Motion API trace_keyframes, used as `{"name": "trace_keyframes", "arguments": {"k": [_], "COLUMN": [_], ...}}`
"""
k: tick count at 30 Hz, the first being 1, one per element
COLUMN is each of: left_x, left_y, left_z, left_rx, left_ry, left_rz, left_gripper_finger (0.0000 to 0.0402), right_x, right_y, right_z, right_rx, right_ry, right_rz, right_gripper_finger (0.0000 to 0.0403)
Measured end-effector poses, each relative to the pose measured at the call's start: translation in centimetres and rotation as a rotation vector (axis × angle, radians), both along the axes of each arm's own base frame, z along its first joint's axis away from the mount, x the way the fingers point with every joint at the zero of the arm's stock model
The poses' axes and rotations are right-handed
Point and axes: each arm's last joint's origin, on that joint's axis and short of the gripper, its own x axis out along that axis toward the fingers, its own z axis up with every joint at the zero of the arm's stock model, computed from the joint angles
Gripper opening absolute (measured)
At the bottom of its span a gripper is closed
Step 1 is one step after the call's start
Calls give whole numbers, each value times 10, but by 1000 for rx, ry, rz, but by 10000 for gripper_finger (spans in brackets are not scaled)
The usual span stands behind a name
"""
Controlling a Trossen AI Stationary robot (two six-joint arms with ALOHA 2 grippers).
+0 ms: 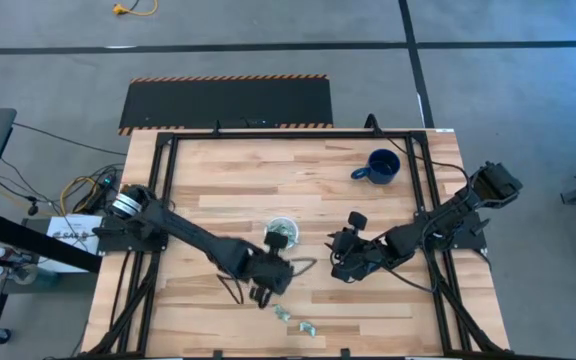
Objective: Pick and place items into bin
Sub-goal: Put the stevia packet into the transparent bin
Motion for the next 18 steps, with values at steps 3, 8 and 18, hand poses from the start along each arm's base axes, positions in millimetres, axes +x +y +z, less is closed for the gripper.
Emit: {"name": "trace_keyframes", "arguments": {"k": [3,8,18], "left_x": [-2,3,0], "left_y": [21,63,121], "left_z": [22,38,11], "left_rx": [3,-60,-147], "left_ry": [-61,-83,47], "left_rz": [87,189,337], "left_gripper_finger": [0,0,0], "right_x": [0,0,-5], "right_y": [0,0,11], "right_z": [0,0,0], "right_rx": [-1,0,1], "right_ry": [-1,0,1], "right_rz": [-1,1,44], "right_gripper_finger": [102,102,102]}}
